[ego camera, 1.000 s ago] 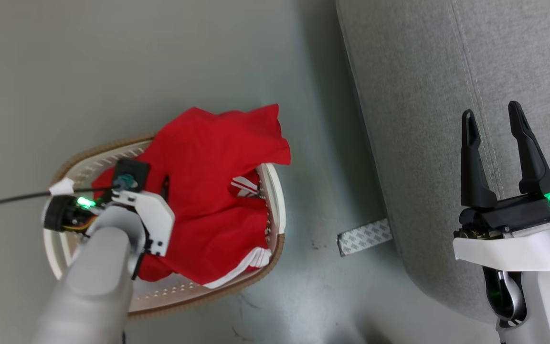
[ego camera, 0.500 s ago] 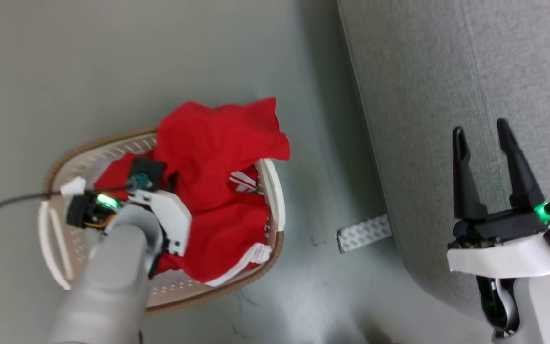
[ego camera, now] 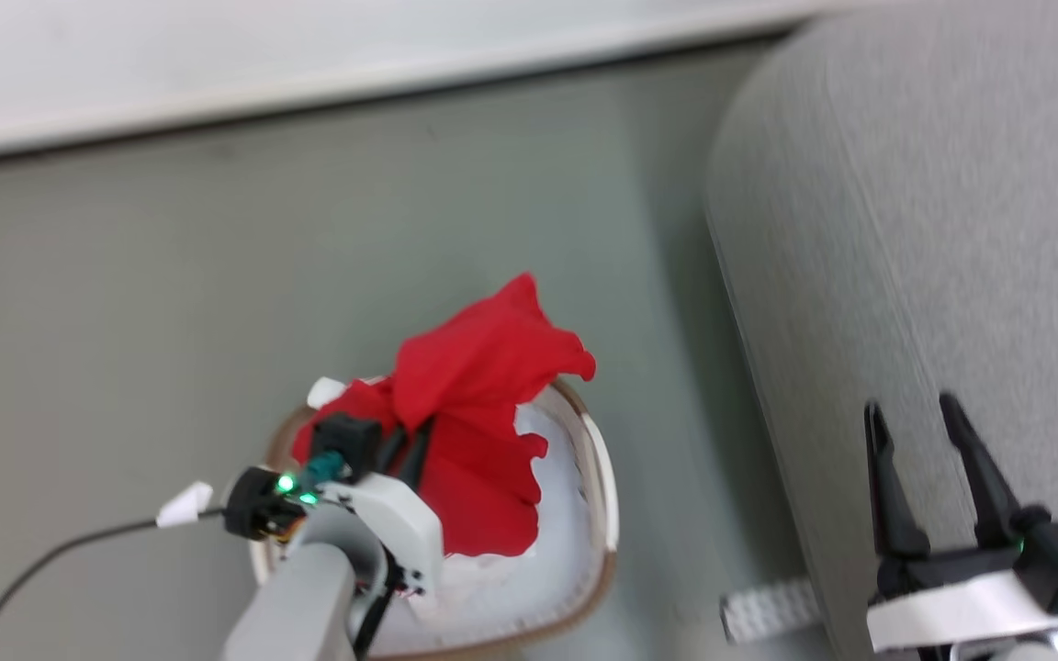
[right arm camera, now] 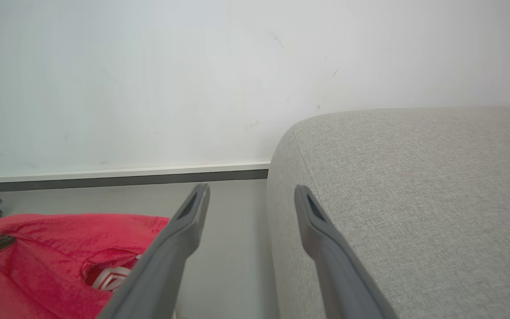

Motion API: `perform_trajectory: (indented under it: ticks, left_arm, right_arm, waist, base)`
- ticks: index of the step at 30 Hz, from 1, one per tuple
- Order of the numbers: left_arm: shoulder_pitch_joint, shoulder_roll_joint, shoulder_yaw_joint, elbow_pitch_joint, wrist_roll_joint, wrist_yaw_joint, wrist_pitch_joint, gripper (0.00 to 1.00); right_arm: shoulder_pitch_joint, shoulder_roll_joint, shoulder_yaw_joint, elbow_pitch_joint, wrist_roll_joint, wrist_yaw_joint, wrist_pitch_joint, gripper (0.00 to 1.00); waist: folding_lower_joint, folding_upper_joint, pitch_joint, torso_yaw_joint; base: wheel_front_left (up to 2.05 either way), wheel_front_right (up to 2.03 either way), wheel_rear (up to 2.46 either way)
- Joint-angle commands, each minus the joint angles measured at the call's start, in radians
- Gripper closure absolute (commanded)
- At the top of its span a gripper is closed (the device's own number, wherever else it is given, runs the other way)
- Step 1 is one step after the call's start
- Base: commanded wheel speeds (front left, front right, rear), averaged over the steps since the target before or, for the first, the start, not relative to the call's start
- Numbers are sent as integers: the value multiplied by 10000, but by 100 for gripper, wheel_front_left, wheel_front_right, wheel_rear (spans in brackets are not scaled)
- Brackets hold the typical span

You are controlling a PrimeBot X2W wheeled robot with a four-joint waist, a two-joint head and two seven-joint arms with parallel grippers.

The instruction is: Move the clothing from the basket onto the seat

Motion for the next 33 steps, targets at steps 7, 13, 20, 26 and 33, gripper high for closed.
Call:
perform_trajectory:
  ticks: [7,13,20,26,33]
  left_arm:
    - [1080,53,-460,-2763,-899,-33,732,100]
    - [1624,437,-150,-5517,-1368,108,1824,100]
    - [1529,873,224,-7652,-1744,229,2961,100]
    - [1311,1237,270,-8662,-1724,295,3705,100]
    - [1502,1284,192,-9099,-1810,392,4029,100]
  right_arm:
    - [960,-30,-209,220,-304,-21,3,0]
    - [1367,-28,-136,303,-358,-21,5,0]
    - [1760,-28,-45,335,-366,-21,5,0]
    - [2086,-28,455,236,-537,-21,5,0]
    - [1688,-83,1803,-199,-628,-21,4,0]
  waist:
    - [1,0,-2691,1375]
    - [1,0,-3434,1461]
    - [1,0,-3916,1475]
    - [1,0,-4224,1472]
    - [1,0,-4411,1433]
  base:
    - [0,0,0]
    - [0,0,0]
    - [0,0,0]
    - [0,0,0]
    - [0,0,0]
